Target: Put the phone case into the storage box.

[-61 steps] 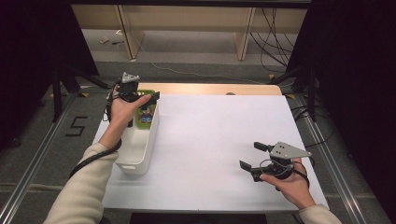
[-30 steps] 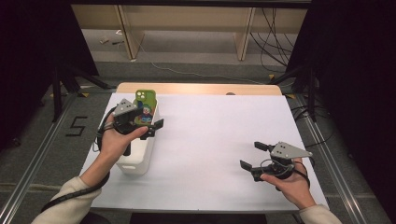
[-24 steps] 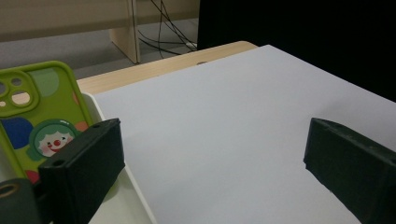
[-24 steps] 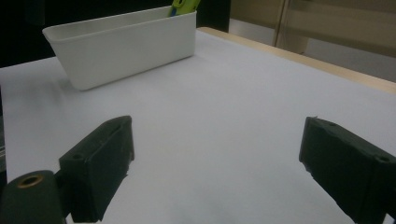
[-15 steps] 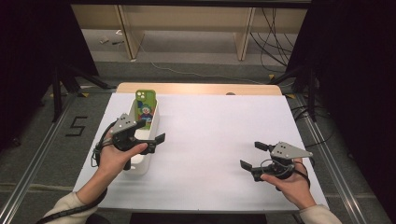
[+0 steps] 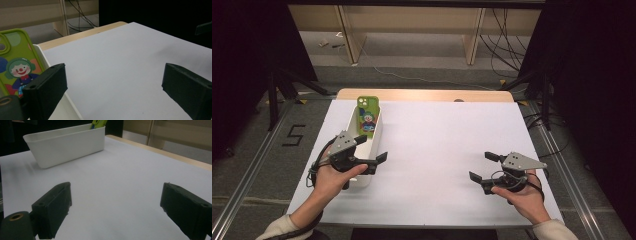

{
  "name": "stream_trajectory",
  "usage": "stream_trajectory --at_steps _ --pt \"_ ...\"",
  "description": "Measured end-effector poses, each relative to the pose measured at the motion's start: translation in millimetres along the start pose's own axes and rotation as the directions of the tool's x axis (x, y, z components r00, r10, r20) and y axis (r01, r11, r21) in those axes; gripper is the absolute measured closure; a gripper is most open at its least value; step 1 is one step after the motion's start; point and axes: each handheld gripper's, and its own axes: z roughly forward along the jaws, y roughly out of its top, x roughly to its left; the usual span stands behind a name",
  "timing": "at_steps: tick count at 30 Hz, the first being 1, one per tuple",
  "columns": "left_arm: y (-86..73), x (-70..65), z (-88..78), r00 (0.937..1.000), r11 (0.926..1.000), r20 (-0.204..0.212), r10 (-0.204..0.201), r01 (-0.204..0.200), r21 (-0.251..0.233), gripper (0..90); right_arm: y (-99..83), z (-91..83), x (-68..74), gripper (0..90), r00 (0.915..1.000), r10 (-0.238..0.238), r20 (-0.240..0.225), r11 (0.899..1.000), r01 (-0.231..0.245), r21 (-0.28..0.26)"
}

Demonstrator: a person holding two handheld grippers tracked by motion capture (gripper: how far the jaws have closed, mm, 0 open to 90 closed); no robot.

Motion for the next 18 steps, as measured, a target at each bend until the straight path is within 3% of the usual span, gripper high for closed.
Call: stream_trajectory --at_steps 18 --pt "-5.8 -2.0 -5.0 1.0 1.0 0.005 0.002 -0.002 -0.009 4.9 0.3 -0.9 -0.3 11.2 1.0 0.002 0.0 1.0 -0.002 -0.002"
